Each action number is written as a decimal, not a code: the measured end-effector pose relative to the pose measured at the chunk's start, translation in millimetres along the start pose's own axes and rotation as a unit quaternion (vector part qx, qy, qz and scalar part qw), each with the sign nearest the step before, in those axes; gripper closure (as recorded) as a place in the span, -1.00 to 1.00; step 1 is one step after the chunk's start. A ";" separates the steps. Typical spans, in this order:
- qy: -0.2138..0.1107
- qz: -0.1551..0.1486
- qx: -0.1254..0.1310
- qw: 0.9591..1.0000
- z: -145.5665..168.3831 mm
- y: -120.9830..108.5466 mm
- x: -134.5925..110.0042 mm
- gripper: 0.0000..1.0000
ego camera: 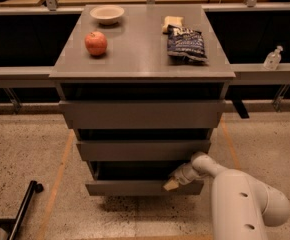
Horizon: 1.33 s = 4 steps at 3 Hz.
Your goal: Open bottom drawer
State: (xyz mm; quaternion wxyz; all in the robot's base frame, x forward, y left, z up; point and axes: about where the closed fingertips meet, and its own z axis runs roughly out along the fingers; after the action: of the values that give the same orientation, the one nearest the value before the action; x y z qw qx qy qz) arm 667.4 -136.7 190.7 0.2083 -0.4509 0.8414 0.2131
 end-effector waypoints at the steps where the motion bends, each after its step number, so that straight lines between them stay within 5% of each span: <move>1: 0.011 0.003 -0.006 1.000 -4.4 12.1 5.1 0.54; 4: 0.035 0.011 -0.021 0.999 4.1 21.5 16.0 -0.80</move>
Offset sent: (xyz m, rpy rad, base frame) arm -0.1934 0.0108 0.1025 -0.2218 0.3299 0.1668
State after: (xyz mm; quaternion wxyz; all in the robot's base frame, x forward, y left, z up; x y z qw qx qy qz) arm 641.7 -134.4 182.3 0.1671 -0.4529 0.8484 0.2174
